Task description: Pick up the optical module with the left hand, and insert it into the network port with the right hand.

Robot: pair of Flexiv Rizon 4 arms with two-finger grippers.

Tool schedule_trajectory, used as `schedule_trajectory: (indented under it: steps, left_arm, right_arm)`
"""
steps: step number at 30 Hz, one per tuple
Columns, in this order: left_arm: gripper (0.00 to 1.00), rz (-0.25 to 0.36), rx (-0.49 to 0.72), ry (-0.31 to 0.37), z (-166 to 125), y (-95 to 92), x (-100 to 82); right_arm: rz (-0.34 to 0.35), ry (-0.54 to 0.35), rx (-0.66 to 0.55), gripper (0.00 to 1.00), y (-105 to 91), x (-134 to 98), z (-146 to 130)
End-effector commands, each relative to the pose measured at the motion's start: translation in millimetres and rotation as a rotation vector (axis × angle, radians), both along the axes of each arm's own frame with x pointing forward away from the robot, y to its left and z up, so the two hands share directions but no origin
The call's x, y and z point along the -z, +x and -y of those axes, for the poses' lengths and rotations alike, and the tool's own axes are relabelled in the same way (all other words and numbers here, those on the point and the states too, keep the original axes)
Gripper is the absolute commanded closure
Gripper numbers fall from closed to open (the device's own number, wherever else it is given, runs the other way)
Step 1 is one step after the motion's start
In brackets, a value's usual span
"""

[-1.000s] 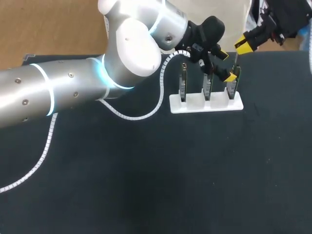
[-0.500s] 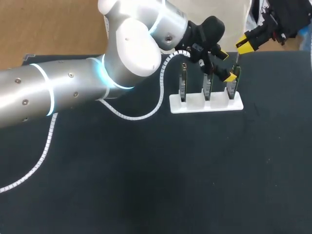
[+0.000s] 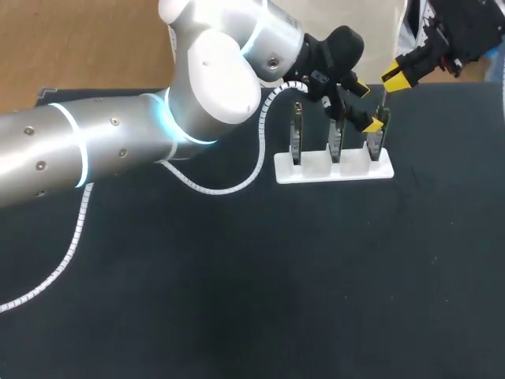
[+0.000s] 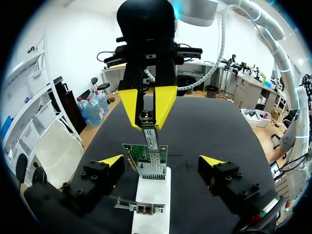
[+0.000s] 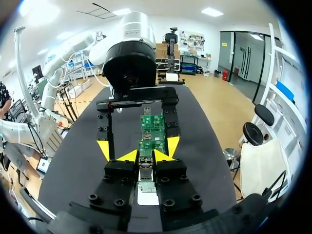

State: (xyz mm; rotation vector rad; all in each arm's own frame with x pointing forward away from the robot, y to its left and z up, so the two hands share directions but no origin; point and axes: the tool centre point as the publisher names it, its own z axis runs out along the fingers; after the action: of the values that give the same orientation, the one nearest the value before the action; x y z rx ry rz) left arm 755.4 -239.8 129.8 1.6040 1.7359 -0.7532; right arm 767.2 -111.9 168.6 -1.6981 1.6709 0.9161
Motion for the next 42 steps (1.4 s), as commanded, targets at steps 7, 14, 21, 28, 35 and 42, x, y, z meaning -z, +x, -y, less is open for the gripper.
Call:
schedule_trajectory:
  steps: [7, 14, 21, 28, 35, 42]
  left_arm:
    - [0.00, -0.004, 0.000, 0.007, 1.4, 1.7, -0.9]
    - [0.00, -0.004, 0.000, 0.007, 1.4, 1.7, -0.9]
    - [0.00, -0.004, 0.000, 0.007, 1.4, 1.7, -0.9]
    - [0.00, -0.004, 0.000, 0.007, 1.4, 1.7, -0.9]
    - [0.00, -0.004, 0.000, 0.007, 1.4, 1.7, -0.9]
    - [0.00, -0.004, 0.000, 0.007, 1.4, 1.7, -0.9]
  right_arm:
    - [-0.010, 0.001, 0.016, 1.00, -0.9, 3.8, 0.5]
    - [-0.007, 0.004, 0.020, 0.00, -0.3, 2.7, 1.3]
    - [-0.007, 0.056, 0.018, 0.00, 2.7, -6.9, 5.2]
    - [0.007, 0.085, -0.004, 0.64, 8.0, -17.2, 8.0]
    - [0.036, 0.073, -0.020, 1.00, 9.3, -21.6, 3.1]
    - [0.044, 0.064, -0.022, 1.00, 8.5, -22.4, -0.2]
